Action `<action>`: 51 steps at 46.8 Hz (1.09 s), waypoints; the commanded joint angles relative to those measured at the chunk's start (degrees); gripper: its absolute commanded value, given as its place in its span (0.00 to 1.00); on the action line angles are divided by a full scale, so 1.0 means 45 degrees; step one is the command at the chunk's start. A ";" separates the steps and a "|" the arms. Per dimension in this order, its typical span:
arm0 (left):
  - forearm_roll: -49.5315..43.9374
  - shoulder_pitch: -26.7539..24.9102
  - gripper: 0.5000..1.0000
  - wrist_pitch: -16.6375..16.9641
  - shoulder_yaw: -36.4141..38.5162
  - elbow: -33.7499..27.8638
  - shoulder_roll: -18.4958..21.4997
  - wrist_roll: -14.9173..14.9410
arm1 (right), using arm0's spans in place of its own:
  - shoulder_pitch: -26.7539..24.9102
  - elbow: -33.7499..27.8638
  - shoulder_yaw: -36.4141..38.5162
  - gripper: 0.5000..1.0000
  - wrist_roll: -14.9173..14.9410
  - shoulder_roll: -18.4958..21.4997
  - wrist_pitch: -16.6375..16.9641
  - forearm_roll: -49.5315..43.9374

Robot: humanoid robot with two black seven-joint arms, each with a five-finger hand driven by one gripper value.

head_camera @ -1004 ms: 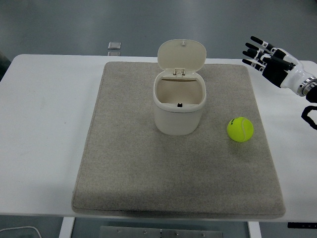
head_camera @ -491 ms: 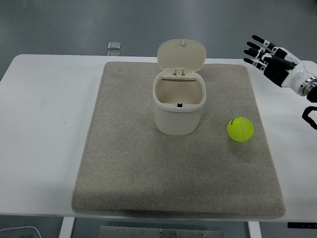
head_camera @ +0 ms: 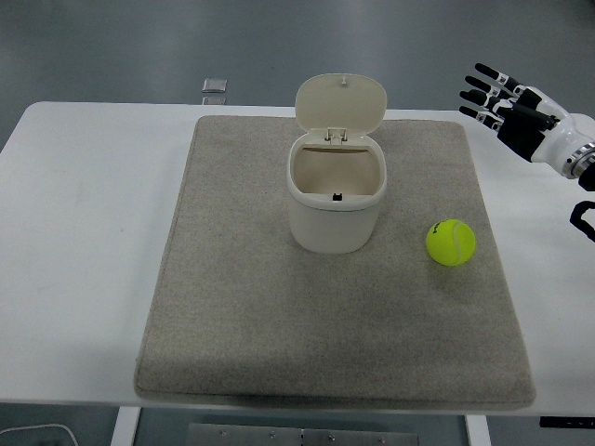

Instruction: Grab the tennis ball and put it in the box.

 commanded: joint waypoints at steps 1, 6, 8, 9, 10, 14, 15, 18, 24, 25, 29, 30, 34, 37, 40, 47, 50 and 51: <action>0.0000 0.0000 0.98 0.0000 -0.0017 -0.0001 0.0000 0.0000 | 0.0037 -0.0002 0.0000 0.83 -0.0001 0.0002 -0.0005 -0.0027; 0.0000 0.0001 0.98 0.0000 0.0002 -0.0001 0.0000 0.0000 | 0.0115 -0.0002 0.0000 0.82 -0.0001 -0.0017 -0.0005 -0.0046; 0.0000 0.0000 0.98 0.0000 0.0002 -0.0001 0.0000 0.0000 | 0.0115 -0.0002 0.0000 0.83 -0.0001 -0.0018 -0.0005 -0.0046; 0.0000 0.0000 0.98 0.0000 0.0002 -0.0001 0.0000 0.0000 | 0.0115 -0.0002 0.0000 0.82 -0.0001 -0.0018 -0.0005 -0.0046; 0.0000 0.0000 0.98 0.0000 0.0002 -0.0001 0.0000 0.0000 | 0.0115 -0.0002 0.0000 0.82 -0.0001 -0.0018 -0.0005 -0.0046; 0.0000 0.0000 0.98 0.0000 0.0002 -0.0001 0.0000 0.0000 | 0.0115 -0.0002 -0.0019 0.82 -0.0020 -0.0134 -0.0005 -0.0046; 0.0000 0.0000 0.98 0.0000 0.0002 -0.0001 0.0000 0.0000 | 0.0115 -0.0002 -0.0019 0.82 -0.0021 -0.0154 -0.0005 -0.0046; 0.0000 0.0000 0.98 0.0000 0.0002 -0.0001 0.0000 0.0000 | 0.0115 -0.0002 -0.0019 0.82 -0.0021 -0.0154 0.0015 -0.0182; 0.0000 0.0000 0.98 0.0000 0.0002 -0.0001 0.0000 0.0000 | 0.0096 0.0115 0.0059 0.82 -0.0001 -0.0388 -0.0005 -0.1139; 0.0000 0.0000 0.98 0.0000 0.0002 -0.0001 0.0000 0.0000 | 0.0096 0.0135 0.0078 0.82 -0.0001 -0.0466 0.0015 -0.1256; 0.0000 0.0000 0.98 0.0000 0.0002 -0.0001 0.0000 0.0000 | 0.0115 0.0271 0.0079 0.82 -0.0001 -0.0642 0.0171 -0.1647; 0.0000 0.0000 0.98 0.0000 0.0002 -0.0001 0.0000 0.0000 | 0.0134 0.0311 0.0079 0.82 0.0018 -0.0681 0.0229 -0.1764; 0.0000 0.0000 0.98 0.0000 0.0002 -0.0001 0.0000 0.0000 | 0.0290 0.0525 0.0020 0.82 0.0038 -0.1130 0.0659 -0.2310; 0.0000 0.0020 0.98 0.0000 -0.0017 -0.0001 0.0000 0.0000 | 0.0291 0.0623 -0.0019 0.82 0.0174 -0.1462 0.0854 -0.2779; 0.0000 0.0000 0.98 0.0000 0.0002 -0.0001 0.0000 0.0000 | 0.0310 0.0643 -0.0038 0.82 0.0389 -0.1580 0.1049 -0.3170; 0.0000 0.0000 0.98 0.0000 0.0002 -0.0001 0.0000 0.0000 | 0.0310 0.0701 -0.0077 0.81 0.0507 -0.2087 0.1674 -0.3406; 0.0000 0.0000 0.98 0.0000 0.0002 -0.0001 0.0000 0.0000 | 0.0272 0.0915 -0.0097 0.80 0.0507 -0.2244 0.2006 -0.3406; 0.0000 0.0000 0.98 0.0000 0.0002 -0.0001 0.0000 0.0000 | 0.0233 0.1013 -0.0097 0.80 0.0526 -0.2264 0.2084 -0.3406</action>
